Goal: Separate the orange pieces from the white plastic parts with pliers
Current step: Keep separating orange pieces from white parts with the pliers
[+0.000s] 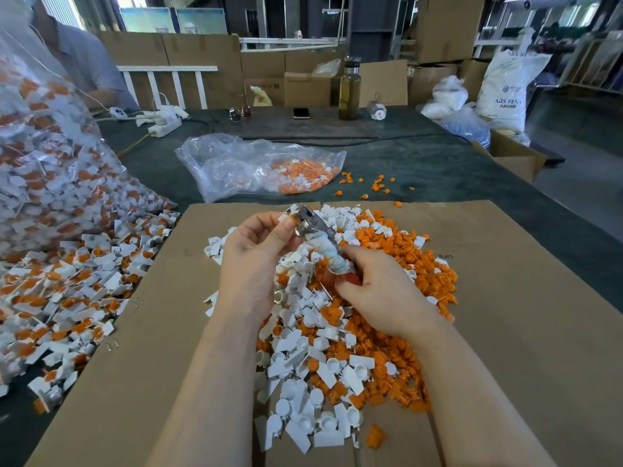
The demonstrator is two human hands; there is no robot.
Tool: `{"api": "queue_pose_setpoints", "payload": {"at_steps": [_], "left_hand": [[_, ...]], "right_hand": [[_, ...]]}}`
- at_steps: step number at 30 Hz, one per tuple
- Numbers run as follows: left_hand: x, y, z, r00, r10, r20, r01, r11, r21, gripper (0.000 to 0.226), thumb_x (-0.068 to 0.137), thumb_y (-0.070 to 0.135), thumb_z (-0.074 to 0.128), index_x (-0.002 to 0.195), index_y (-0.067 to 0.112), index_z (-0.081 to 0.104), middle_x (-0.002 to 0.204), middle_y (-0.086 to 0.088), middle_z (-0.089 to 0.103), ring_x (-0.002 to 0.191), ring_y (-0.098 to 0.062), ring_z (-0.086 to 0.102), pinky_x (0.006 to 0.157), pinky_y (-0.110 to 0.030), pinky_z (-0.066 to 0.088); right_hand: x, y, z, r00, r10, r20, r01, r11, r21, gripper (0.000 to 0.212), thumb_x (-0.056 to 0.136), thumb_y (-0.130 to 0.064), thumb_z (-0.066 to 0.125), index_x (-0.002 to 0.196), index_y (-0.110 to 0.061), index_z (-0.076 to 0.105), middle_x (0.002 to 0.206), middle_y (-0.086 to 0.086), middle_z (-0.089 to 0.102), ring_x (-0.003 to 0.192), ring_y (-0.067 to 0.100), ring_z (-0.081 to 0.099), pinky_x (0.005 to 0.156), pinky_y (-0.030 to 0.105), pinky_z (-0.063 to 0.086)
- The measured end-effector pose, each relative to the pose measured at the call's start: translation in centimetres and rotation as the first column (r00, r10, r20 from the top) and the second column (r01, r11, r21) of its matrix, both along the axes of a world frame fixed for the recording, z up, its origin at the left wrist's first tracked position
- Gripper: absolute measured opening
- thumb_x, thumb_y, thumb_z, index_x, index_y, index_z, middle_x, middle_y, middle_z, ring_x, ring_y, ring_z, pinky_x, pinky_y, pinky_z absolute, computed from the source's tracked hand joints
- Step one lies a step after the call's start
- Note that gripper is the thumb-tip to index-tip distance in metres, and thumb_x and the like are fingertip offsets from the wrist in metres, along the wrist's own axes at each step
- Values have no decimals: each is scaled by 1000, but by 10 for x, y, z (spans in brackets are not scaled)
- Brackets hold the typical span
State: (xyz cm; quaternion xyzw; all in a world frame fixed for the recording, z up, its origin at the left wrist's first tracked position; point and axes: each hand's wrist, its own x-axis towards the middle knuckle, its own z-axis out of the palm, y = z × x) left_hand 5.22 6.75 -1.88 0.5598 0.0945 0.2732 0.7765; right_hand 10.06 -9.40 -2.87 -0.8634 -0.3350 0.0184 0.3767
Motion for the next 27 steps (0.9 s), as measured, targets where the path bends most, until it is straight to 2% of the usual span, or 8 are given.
{"api": "queue_pose_setpoints", "payload": {"at_steps": [4, 8, 12, 16, 19, 22, 24, 27], "left_hand": [[-5, 19, 2, 993, 97, -63, -112, 945, -306, 11, 84, 12, 68, 95, 10, 68, 82, 1, 77, 78, -9, 73, 73, -22, 59], [-15, 50, -2, 936, 302, -182, -346, 690, -635, 17, 93, 13, 65, 108, 8, 68, 89, -2, 78, 81, -8, 75, 68, -19, 58], [-20, 71, -5, 873, 438, -214, -421, 455, -785, 26, 99, 11, 56, 125, 9, 60, 98, -5, 76, 74, -6, 74, 67, -20, 59], [-20, 77, -5, 830, 518, -205, -416, 332, -847, 31, 103, 8, 45, 132, 6, 55, 105, -5, 72, 79, -6, 73, 73, -20, 59], [-21, 77, -5, 816, 547, -188, -416, 329, -848, 31, 101, 4, 46, 131, 5, 57, 110, -5, 71, 86, -8, 71, 69, -21, 58], [-21, 77, -6, 817, 543, -194, -448, 384, -807, 28, 98, 6, 56, 125, 8, 62, 108, -4, 72, 83, -5, 72, 64, -20, 58], [-20, 78, -5, 823, 498, -274, -526, 485, -699, 24, 93, 13, 67, 116, 17, 68, 102, 2, 74, 78, -1, 71, 60, -17, 55], [-14, 72, -3, 802, 425, -421, -565, 768, -301, 19, 90, 20, 71, 107, 29, 69, 98, 10, 72, 85, -2, 67, 67, -21, 53]], "right_hand": [[2, 0, -4, 992, -106, 67, 105, 994, 18, 10, 86, -24, 60, 95, -22, 60, 76, -9, 61, 68, 9, 57, 59, 36, 49], [9, -3, -9, 964, -243, 106, 238, 970, 57, 3, 89, -25, 58, 93, -25, 58, 70, -9, 57, 60, 8, 52, 49, 26, 34], [13, -7, -10, 940, -328, 92, 325, 945, 51, 4, 89, -29, 60, 86, -27, 57, 67, -12, 54, 57, 7, 50, 48, 23, 29], [17, -10, -11, 918, -386, 85, 386, 922, 27, 24, 89, -29, 61, 69, -32, 47, 62, -11, 53, 55, 7, 50, 46, 22, 28], [20, -12, -12, 904, -417, 101, 421, 907, -23, 26, 89, -31, 60, 67, -30, 47, 61, -9, 54, 54, 8, 51, 46, 23, 29], [21, -13, -12, 921, -375, 108, 383, 922, -55, 25, 89, -33, 61, 67, -31, 49, 63, -10, 54, 56, 8, 52, 46, 23, 30], [20, -13, -12, 941, -317, 121, 330, 939, -100, 27, 89, -35, 62, 66, -32, 47, 65, -11, 54, 57, 7, 51, 47, 23, 30], [18, -11, -13, 954, -256, 154, 285, 936, -208, 24, 89, -38, 58, 69, -32, 48, 67, -11, 56, 58, 6, 52, 47, 23, 32]]}}
